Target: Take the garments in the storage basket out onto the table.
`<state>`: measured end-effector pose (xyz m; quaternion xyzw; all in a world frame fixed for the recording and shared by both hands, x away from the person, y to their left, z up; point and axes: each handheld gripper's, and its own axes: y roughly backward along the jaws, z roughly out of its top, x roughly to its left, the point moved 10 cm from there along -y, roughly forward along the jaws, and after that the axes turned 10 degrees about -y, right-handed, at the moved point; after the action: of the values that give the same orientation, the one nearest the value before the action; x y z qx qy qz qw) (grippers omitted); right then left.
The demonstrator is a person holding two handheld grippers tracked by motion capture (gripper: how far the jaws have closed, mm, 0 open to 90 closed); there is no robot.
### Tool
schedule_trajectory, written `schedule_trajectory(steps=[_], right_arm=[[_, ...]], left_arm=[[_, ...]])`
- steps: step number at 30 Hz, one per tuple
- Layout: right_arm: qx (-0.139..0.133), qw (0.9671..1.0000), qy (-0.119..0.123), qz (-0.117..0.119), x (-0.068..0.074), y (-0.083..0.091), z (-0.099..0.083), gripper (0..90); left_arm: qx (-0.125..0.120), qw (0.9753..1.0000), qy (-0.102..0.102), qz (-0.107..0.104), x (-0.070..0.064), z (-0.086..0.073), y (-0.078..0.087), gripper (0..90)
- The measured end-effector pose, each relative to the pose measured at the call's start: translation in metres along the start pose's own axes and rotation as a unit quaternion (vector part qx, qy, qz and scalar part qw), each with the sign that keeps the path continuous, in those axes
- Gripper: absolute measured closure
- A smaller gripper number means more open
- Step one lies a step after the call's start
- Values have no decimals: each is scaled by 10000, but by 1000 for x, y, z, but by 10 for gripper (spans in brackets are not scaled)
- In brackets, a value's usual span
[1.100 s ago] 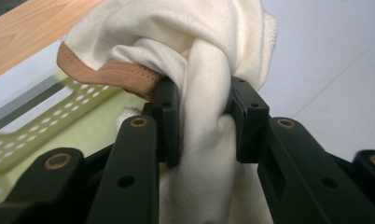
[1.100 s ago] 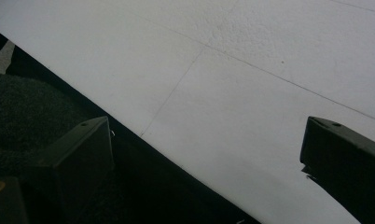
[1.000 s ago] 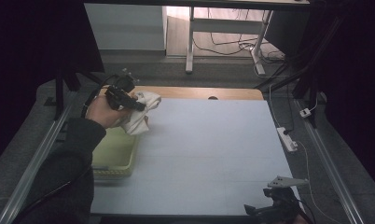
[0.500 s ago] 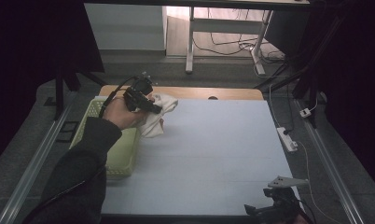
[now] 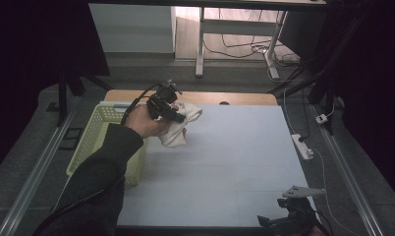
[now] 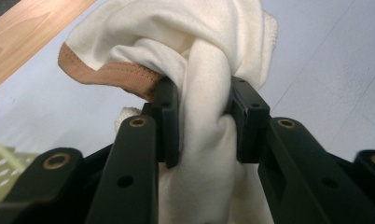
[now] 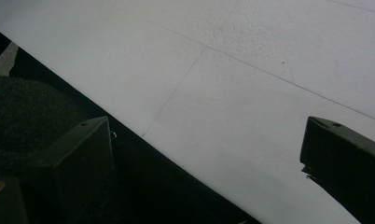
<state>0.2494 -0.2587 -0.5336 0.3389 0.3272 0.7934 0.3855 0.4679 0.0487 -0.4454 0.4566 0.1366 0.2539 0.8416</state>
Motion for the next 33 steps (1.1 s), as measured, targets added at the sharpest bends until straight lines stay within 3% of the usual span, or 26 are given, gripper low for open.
schedule_trajectory(steps=[6,18,33], right_arm=[[-3,10000,-2,25,0,0,0,23],[-18,10000,-10,54,1,0,0,23],[-16,10000,-6,49,0,1,0,23]], left_arm=[[-19,9998,-194,-69,-10,11,-10,666],[-95,9991,-374,-151,-27,28,-32,664],[-68,9989,-377,-266,-36,25,-64,663]])
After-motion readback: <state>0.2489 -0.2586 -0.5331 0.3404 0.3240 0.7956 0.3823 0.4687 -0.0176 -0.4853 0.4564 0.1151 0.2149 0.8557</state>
